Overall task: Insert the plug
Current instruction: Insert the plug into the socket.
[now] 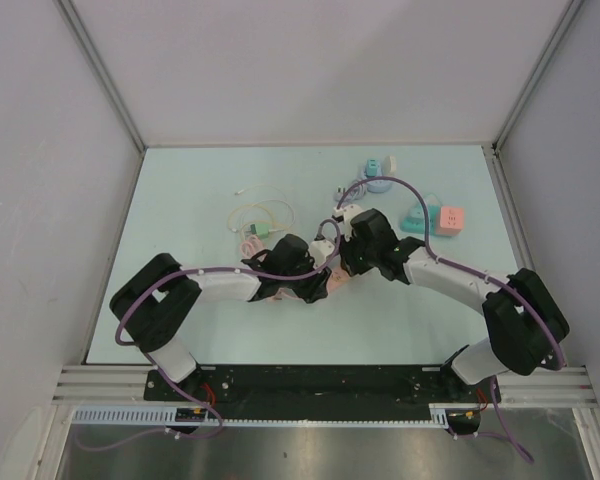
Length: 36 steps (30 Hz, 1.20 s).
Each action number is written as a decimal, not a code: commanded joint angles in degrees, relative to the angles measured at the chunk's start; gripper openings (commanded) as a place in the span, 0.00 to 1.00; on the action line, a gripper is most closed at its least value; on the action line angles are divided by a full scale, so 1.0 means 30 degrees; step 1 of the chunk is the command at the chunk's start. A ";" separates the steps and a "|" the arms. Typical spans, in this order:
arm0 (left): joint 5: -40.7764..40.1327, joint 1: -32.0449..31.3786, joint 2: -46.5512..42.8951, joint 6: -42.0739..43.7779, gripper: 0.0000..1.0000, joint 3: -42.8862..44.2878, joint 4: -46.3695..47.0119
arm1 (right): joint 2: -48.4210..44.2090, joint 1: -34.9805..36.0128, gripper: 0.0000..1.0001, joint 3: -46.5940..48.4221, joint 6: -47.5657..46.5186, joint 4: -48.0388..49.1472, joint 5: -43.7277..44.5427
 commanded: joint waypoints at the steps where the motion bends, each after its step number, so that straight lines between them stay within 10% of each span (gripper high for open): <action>1: -0.0492 0.0025 -0.0254 0.1070 0.37 -0.0526 -0.0300 | 0.1031 0.0351 0.00 -0.0007 -0.0277 0.0966 -0.0252; 36: 0.0709 0.1314 0.0683 0.0631 0.32 -0.1904 0.1811 | 0.0329 -0.0704 0.00 -0.1384 0.0103 0.0470 -0.1541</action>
